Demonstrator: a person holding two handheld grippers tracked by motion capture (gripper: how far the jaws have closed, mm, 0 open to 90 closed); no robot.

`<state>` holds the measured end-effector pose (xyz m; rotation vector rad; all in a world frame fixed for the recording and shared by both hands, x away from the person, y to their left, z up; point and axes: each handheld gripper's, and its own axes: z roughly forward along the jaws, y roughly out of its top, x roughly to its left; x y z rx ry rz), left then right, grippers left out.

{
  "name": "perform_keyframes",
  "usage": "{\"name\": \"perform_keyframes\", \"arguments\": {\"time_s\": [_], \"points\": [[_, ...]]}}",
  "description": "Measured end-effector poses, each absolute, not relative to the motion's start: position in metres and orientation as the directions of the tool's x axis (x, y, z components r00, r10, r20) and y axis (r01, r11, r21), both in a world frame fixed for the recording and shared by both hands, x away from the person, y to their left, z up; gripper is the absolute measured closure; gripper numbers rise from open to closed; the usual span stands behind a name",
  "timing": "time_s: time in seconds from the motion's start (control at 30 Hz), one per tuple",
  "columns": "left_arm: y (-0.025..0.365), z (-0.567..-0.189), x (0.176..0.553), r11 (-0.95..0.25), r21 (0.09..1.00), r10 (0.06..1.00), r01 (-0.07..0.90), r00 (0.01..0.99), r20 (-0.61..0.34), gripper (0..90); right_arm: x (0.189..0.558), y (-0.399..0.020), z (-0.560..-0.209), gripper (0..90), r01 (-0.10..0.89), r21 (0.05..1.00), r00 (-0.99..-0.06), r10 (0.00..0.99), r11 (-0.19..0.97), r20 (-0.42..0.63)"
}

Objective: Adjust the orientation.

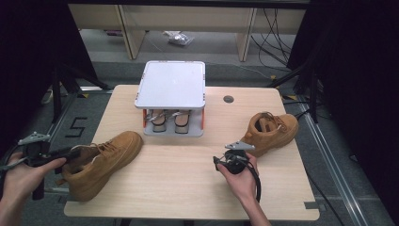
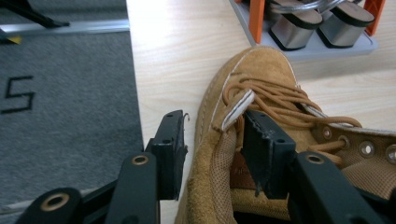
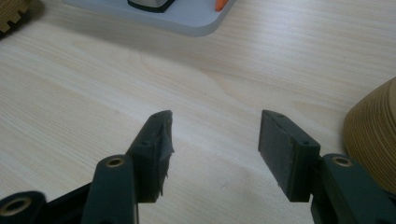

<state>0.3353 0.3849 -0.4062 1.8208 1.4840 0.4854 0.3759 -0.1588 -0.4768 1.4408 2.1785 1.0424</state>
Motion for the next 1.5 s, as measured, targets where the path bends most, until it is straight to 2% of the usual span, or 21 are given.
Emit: {"name": "perform_keyframes", "arguments": {"time_s": [0.3,0.43,0.7,0.77,1.17,1.27,1.33,1.4,1.5], "points": [[0.383,-0.411,0.34,-0.099,0.692,0.951,0.715,0.272,-0.145,60.8,0.375,-0.159,-0.476,45.1,0.652,0.72,-0.435,0.895,0.238,0.098],[0.386,-0.41,0.342,-0.131,0.653,0.945,0.746,0.293,-0.145,63.5,0.376,-0.159,-0.477,45.0,0.657,0.721,-0.433,0.893,0.218,0.124],[0.384,-0.412,0.344,-0.126,0.661,0.946,0.739,0.29,-0.144,65.3,0.376,-0.158,-0.479,44.8,0.667,0.71,-0.433,0.893,0.224,0.125],[0.384,-0.412,0.344,-0.125,0.658,0.946,0.743,0.289,-0.147,68.2,0.376,-0.158,-0.48,44.6,0.662,0.713,-0.439,0.89,0.23,0.121],[0.387,-0.413,0.341,-0.052,0.669,0.931,0.741,0.279,-0.236,77.1,0.377,-0.159,-0.482,44.5,0.661,0.712,-0.445,0.888,0.239,0.115],[0.389,-0.415,0.339,-0.02,0.666,0.923,0.745,0.269,-0.273,78.2,0.377,-0.158,-0.482,44.5,0.67,0.709,-0.431,0.893,0.219,0.131],[0.39,-0.417,0.337,0.031,0.663,0.907,0.748,0.258,-0.333,78.6,0.377,-0.158,-0.482,44.4,0.667,0.714,-0.429,0.893,0.215,0.132],[0.39,-0.417,0.335,0.038,0.66,0.909,0.75,0.249,-0.335,78.9,0.376,-0.158,-0.481,44.4,0.671,0.709,-0.425,0.896,0.22,0.125],[0.39,-0.42,0.333,0.097,0.661,0.892,0.744,0.23,-0.39,79.2,0.377,-0.16,-0.481,44.2,0.664,0.71,-0.429,0.897,0.236,0.103]]}}
